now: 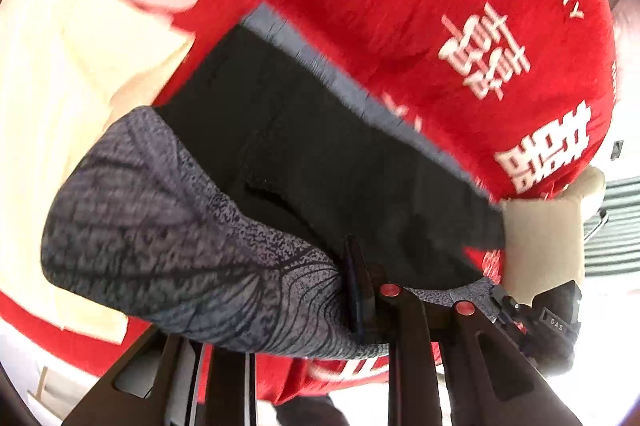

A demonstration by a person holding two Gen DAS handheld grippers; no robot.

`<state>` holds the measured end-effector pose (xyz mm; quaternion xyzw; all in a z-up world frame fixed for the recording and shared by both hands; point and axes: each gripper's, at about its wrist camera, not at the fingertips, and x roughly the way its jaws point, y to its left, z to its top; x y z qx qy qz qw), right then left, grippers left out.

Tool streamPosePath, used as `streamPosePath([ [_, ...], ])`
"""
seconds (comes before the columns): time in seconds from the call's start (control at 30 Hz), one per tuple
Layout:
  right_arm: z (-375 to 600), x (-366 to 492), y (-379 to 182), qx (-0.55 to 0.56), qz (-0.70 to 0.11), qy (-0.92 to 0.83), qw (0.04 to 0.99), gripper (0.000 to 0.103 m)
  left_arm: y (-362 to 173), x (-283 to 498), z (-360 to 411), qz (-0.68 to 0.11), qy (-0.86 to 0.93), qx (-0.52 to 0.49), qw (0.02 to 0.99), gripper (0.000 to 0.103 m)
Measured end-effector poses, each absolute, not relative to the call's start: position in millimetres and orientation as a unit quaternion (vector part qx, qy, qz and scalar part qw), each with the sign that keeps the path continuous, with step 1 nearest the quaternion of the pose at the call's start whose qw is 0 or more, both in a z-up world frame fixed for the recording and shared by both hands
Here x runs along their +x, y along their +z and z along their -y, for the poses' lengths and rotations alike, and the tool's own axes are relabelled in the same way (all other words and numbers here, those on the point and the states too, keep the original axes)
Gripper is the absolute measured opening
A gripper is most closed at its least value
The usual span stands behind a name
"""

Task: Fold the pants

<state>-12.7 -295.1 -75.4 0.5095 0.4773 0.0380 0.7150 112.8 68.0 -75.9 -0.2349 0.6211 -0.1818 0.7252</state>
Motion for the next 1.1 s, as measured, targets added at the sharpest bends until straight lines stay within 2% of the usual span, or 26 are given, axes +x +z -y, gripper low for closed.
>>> streamPosePath([
  [0.23,332,85,-78,0.471,-0.51,0.075,0.716,0.006,-83,193,-33,-0.602,-0.171,-0.222,0.747,0.024],
  [0.57,356,201,-168,0.416,-0.593,0.07,0.686,0.007,-173,275,-3,-0.633,-0.143,-0.177,0.74,0.026],
  [0.73,359,216,-192,0.414,-0.607,0.072,0.675,0.008,-172,276,3,-0.637,-0.139,-0.16,0.741,0.027],
  [0.77,359,216,-191,0.417,-0.607,0.075,0.673,0.012,-168,275,4,-0.639,-0.141,-0.154,0.741,0.028],
  [0.83,356,215,-179,0.407,-0.605,0.078,0.68,0.039,-155,270,6,-0.64,-0.145,-0.138,0.742,0.033],
  [0.87,356,215,-173,0.404,-0.601,0.083,0.685,0.064,-146,266,7,-0.636,-0.142,-0.124,0.749,0.038],
  [0.9,354,215,-164,0.4,-0.596,0.085,0.691,0.079,-138,264,7,-0.629,-0.134,-0.11,0.758,0.066],
  [0.93,352,214,-151,0.387,-0.59,0.077,0.704,0.08,-125,259,5,-0.615,-0.121,-0.095,0.773,0.082],
  [1.07,341,208,-117,0.356,-0.58,0.08,0.728,0.08,-105,252,-2,-0.597,-0.113,-0.075,0.791,0.082],
  [1.1,337,206,-112,0.346,-0.581,0.082,0.732,0.073,-107,254,0,-0.599,-0.114,-0.061,0.79,0.082],
])
